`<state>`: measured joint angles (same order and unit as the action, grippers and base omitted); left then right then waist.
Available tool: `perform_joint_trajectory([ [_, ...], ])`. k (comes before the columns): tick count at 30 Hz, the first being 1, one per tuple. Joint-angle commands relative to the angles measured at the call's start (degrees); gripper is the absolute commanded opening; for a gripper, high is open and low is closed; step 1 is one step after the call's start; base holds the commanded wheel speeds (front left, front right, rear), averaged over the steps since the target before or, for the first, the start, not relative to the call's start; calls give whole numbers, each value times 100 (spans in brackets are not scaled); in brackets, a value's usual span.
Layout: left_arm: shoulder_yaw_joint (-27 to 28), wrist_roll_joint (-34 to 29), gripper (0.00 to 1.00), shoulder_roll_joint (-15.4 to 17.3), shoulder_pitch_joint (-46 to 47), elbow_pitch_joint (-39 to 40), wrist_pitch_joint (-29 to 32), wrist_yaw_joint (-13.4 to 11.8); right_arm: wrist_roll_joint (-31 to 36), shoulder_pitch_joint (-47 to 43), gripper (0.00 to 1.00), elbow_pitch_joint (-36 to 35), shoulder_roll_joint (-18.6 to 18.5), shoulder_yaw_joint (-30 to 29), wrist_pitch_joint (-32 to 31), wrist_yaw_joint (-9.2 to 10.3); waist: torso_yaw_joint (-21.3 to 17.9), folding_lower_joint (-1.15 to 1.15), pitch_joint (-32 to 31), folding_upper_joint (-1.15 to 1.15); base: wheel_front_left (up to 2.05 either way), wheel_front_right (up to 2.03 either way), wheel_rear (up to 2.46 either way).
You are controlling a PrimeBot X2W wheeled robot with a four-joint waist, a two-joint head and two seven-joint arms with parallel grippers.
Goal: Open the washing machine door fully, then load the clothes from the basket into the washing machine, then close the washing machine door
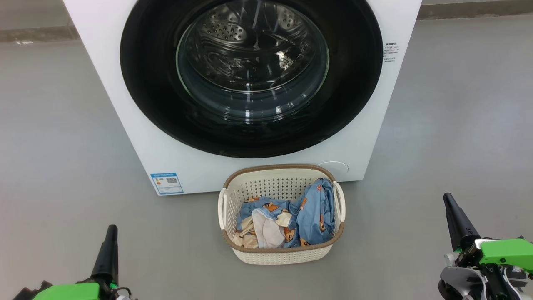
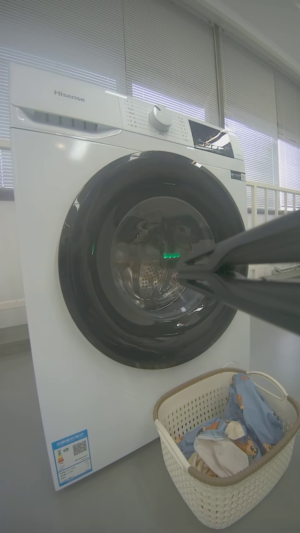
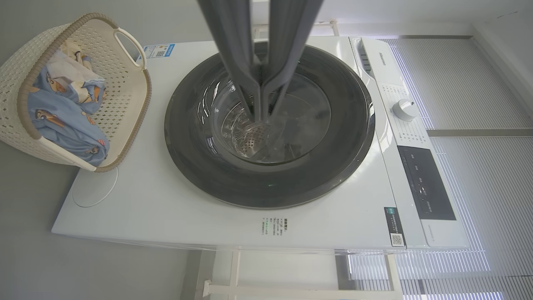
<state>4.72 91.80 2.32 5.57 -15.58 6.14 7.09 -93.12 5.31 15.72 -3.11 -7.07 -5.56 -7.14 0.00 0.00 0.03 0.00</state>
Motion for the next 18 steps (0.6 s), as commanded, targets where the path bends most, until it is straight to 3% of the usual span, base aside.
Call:
perform_joint_trajectory([
  [1, 188, 31, 0, 58, 102, 121, 39, 40, 41, 121, 0, -139, -28, 118, -40, -35, 0, 0, 0, 0, 0, 0, 0],
  [18, 188, 30, 0, 57, 102, 121, 40, 40, 48, 122, 0, -139, -23, 111, -46, -35, 0, 0, 0, 0, 0, 0, 0],
])
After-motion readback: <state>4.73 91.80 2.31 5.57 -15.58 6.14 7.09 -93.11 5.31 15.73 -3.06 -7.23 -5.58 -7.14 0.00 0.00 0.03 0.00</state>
